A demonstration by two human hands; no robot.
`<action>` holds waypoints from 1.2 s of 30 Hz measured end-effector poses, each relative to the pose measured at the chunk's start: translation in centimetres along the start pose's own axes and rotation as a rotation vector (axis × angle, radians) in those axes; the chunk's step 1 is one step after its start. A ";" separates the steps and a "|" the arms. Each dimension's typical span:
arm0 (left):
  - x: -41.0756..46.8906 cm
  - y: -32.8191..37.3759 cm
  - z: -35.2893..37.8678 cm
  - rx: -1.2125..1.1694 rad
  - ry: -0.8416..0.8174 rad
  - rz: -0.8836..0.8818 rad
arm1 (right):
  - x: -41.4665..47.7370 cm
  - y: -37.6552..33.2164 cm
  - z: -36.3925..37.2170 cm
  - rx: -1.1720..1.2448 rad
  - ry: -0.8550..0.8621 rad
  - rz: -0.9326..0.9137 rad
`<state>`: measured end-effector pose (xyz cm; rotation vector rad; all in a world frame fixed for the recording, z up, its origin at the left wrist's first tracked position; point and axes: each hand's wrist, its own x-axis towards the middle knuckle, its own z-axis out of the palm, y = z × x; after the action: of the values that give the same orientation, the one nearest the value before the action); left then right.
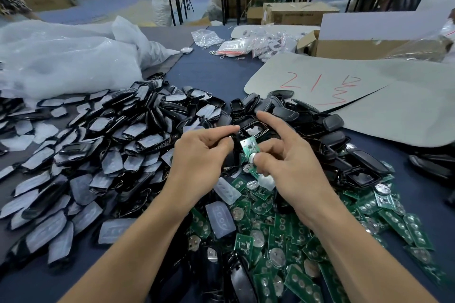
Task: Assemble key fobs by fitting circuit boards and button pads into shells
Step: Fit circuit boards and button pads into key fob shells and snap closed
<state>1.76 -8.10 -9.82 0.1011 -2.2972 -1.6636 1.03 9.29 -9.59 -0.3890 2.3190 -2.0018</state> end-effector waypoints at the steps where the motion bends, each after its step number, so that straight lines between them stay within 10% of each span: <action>1: -0.1 0.0 0.0 0.007 -0.013 0.011 | -0.1 0.0 0.1 -0.007 -0.003 0.004; 36: -0.2 0.0 0.0 -0.153 -0.095 -0.015 | -0.6 0.5 0.7 -0.055 0.180 -0.041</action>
<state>1.94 -8.08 -9.83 0.0060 -2.2303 -1.8830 1.68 8.83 -10.24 -0.2717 2.4947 -2.0764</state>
